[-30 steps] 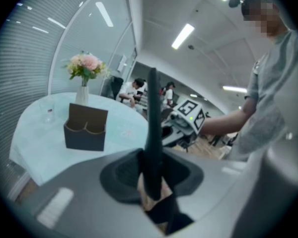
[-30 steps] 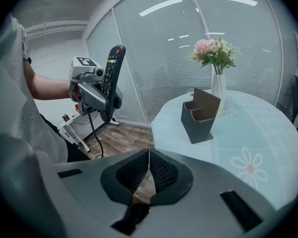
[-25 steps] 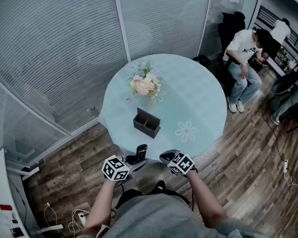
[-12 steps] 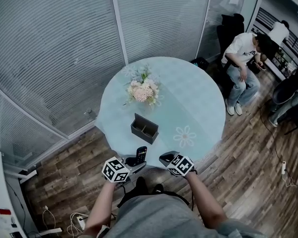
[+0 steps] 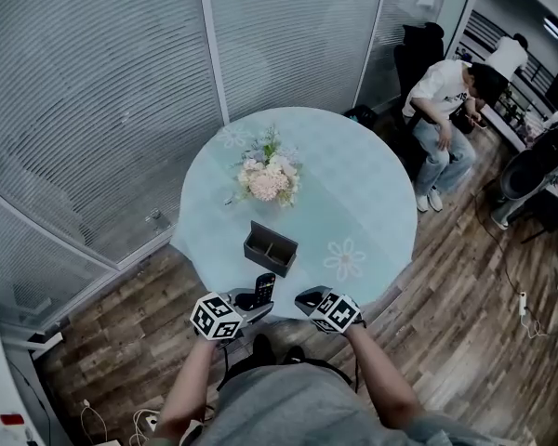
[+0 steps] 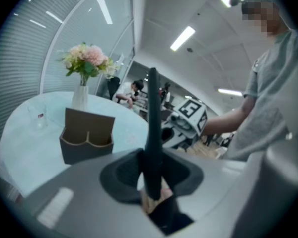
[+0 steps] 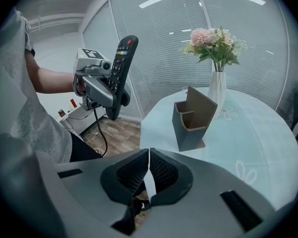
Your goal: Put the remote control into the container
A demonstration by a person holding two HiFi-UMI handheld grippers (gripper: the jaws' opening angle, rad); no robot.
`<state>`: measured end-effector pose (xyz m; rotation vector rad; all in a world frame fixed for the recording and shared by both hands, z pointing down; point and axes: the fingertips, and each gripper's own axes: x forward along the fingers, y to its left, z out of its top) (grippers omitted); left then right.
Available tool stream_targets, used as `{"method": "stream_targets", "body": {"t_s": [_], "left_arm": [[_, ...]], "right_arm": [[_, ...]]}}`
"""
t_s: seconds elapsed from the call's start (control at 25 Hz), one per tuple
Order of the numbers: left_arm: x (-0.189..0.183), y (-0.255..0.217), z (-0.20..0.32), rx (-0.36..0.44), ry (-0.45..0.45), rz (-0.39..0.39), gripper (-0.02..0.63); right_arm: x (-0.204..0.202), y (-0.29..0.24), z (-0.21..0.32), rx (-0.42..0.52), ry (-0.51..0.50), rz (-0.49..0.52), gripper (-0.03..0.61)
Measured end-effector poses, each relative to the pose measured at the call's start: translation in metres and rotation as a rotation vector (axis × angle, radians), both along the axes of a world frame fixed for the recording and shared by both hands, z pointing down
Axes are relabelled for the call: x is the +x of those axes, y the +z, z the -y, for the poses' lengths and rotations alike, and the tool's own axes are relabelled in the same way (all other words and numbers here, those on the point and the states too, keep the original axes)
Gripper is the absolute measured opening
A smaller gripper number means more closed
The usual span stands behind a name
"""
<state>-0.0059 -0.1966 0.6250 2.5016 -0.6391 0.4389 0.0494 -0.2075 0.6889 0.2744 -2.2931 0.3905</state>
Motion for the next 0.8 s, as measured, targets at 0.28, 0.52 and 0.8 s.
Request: {"method": "stream_targets", "body": {"t_s": [0.28, 0.52, 0.8], "left_arm": [[-0.021, 0.006, 0.013, 0.000, 0.063, -0.009, 0.089], [-0.041, 0.015, 0.024, 0.006, 0.132, 0.002, 0.089], [-0.056, 0.019, 0.027, 0.004, 0.178, 0.000, 0.089]], "right_arm": [[-0.021, -0.009, 0.024, 0.070, 0.081, 0.009, 0.018], [-0.041, -0.003, 0.038, 0.092, 0.115, -0.007, 0.018], [-0.058, -0.020, 0.046, 0.130, 0.131, 0.015, 0.018]]}}
